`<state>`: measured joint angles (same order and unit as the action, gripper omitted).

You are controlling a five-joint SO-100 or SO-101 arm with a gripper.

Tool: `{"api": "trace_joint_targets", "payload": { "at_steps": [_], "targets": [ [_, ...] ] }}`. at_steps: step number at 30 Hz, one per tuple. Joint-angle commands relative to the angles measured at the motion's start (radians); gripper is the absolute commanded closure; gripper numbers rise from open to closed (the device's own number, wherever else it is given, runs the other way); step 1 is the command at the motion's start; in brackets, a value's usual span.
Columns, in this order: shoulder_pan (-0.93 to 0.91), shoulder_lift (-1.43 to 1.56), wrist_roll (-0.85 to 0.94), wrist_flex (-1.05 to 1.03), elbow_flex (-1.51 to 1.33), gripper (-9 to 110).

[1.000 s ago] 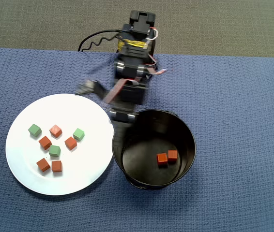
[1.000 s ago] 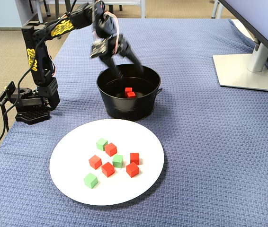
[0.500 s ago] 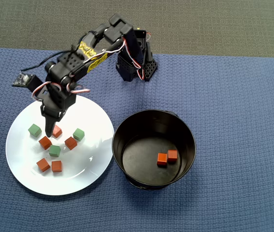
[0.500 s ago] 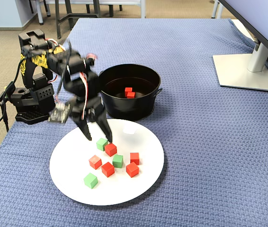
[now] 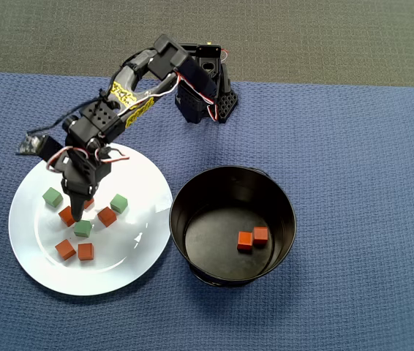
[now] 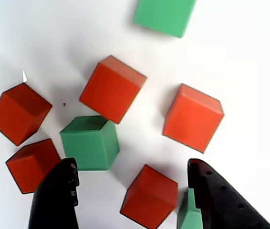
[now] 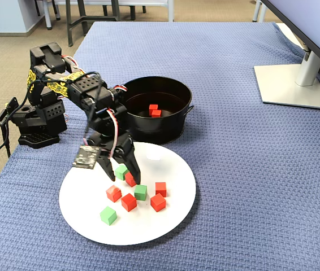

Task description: Pick up the red cubes from the white plate and place them in the black recipient

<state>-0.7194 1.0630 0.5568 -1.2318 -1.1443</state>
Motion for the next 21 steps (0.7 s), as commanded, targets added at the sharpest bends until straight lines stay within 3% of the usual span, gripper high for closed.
{"api": "trace_joint_targets", "payload": {
  "at_steps": [1, 13, 21],
  "targets": [
    [0.038, -0.04, 0.06, 0.026, 0.124, 78],
    [0.156, -0.012, 0.699, -0.023, 0.061, 76],
    [0.089, -0.003, 0.845, -0.103, 0.107, 76]
  ]
}}
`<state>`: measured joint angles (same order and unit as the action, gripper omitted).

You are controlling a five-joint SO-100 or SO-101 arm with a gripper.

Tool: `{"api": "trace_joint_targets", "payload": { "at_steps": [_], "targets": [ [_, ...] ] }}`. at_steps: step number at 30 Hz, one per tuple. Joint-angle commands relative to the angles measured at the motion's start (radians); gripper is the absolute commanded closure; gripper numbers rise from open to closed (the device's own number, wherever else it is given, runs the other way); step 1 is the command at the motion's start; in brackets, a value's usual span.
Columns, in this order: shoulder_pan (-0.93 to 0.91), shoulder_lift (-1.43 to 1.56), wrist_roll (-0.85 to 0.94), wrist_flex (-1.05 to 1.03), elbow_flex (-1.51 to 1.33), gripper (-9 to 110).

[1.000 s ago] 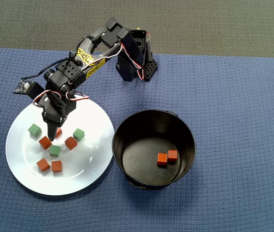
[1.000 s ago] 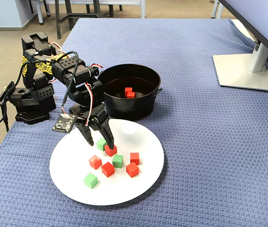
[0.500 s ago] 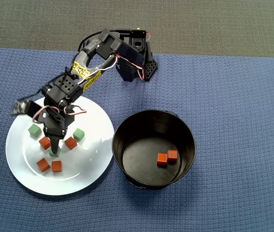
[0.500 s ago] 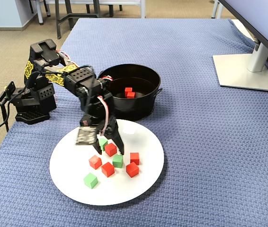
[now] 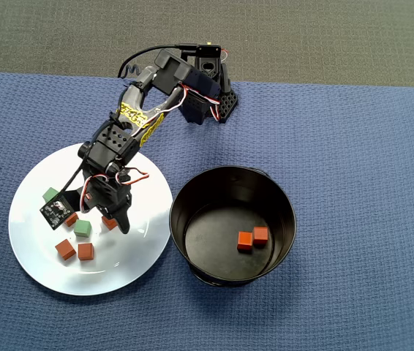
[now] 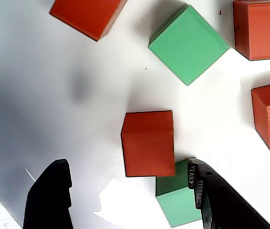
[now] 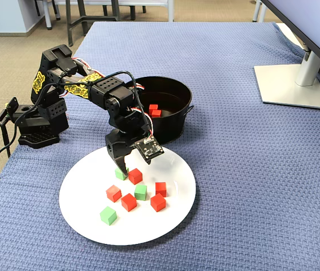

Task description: Pick up the red cubes from the white plate and place them in the black recipient

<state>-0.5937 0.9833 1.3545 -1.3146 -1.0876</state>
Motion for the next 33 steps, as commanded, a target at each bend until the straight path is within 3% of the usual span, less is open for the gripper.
{"api": "trace_joint_targets", "payload": {
  "at_steps": [1, 23, 33],
  "targets": [
    [-0.044, 0.077, 0.054, -0.02, 0.051, 76],
    [-0.034, -0.043, 0.067, 0.029, 0.103, 82],
    [-0.014, -0.064, -0.008, 0.087, 0.103, 101]
  ]
}}
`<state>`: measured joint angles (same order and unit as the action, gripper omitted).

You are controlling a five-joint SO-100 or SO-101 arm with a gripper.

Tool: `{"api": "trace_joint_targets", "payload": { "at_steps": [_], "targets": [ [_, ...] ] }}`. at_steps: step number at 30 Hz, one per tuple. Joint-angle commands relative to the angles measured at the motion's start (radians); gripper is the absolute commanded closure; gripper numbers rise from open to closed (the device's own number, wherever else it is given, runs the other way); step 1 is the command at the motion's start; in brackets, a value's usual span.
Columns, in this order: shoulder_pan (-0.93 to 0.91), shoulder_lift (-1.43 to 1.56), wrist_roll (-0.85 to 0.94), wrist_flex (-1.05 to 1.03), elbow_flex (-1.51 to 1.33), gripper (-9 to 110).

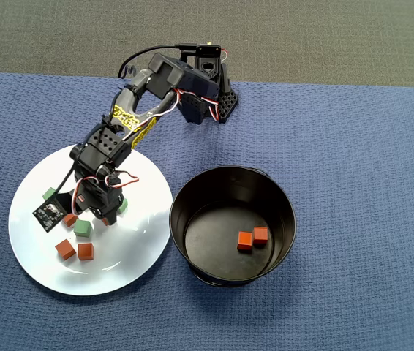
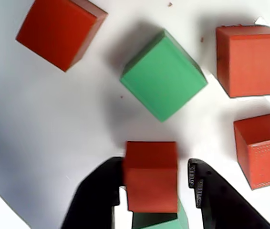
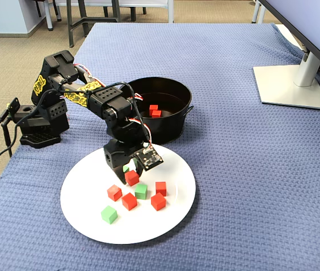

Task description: Pick up the red cubes from the white plate and place them in the black recipient

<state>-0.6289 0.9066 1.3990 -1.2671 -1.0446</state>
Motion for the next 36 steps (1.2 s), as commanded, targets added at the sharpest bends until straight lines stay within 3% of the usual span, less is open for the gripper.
{"api": "trace_joint_targets", "payload": {
  "at_steps": [1, 8, 18, 26, 31, 34, 36],
  "targets": [
    [0.021, 0.015, -0.066, 0.049, 0.06, 101],
    [0.034, 0.127, -0.173, -0.017, 0.06, 101],
    [0.101, 0.569, -0.295, -0.146, -0.095, 101],
    [0.307, 0.833, -0.477, -0.216, -0.186, 102],
    [0.503, 0.979, -0.617, -0.149, -0.344, 102],
    [0.612, 1.002, -0.67, -0.163, -0.407, 77],
    [0.635, 0.994, -0.75, -0.127, -0.423, 71]
  ]
}}
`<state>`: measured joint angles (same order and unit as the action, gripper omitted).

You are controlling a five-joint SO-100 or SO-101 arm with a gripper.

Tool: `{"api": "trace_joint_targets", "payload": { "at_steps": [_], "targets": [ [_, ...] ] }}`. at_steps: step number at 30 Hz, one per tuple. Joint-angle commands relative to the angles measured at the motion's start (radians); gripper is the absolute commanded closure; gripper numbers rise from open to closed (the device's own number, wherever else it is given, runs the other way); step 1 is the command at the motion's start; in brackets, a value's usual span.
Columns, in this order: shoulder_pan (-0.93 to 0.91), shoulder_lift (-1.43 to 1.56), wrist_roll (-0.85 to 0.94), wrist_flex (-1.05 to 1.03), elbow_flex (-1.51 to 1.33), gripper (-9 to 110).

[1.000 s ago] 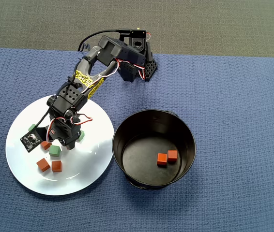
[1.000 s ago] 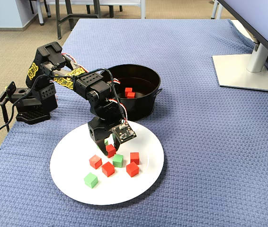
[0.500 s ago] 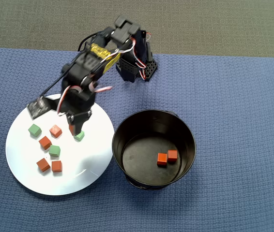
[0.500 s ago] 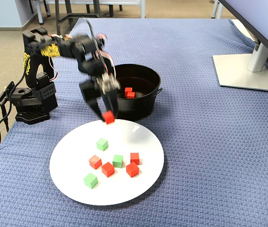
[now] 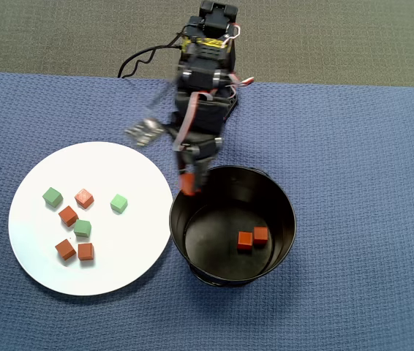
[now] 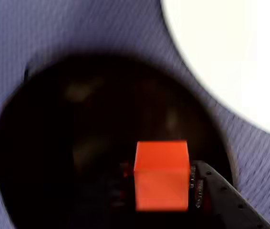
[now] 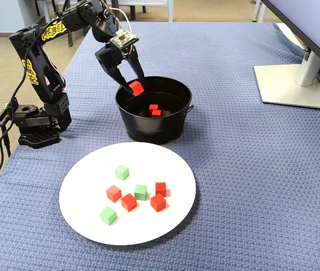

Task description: Pick up the red cubes from the white plate and place them in the black recipient

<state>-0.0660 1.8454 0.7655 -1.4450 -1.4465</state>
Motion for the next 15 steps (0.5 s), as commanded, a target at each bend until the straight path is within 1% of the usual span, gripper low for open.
{"api": "trace_joint_targets", "payload": {
  "at_steps": [1, 2, 4, 6, 7, 9, 10, 12, 15],
  "targets": [
    [0.063, 0.049, -0.173, 0.097, -0.028, 70],
    [0.044, 0.04, -0.213, 0.146, -0.035, 70],
    [-0.008, 0.012, -0.219, 0.206, -0.041, 69],
    [-0.081, -0.009, -0.215, 0.189, -0.021, 70],
    [-0.127, -0.029, -0.19, 0.143, 0.008, 70],
    [-0.224, -0.078, -0.103, 0.023, 0.071, 74],
    [-0.275, -0.091, -0.048, -0.002, 0.069, 76],
    [-0.379, -0.114, 0.08, 0.009, 0.037, 77],
    [-0.522, -0.183, 0.261, 0.078, 0.031, 76]
  ]
}}
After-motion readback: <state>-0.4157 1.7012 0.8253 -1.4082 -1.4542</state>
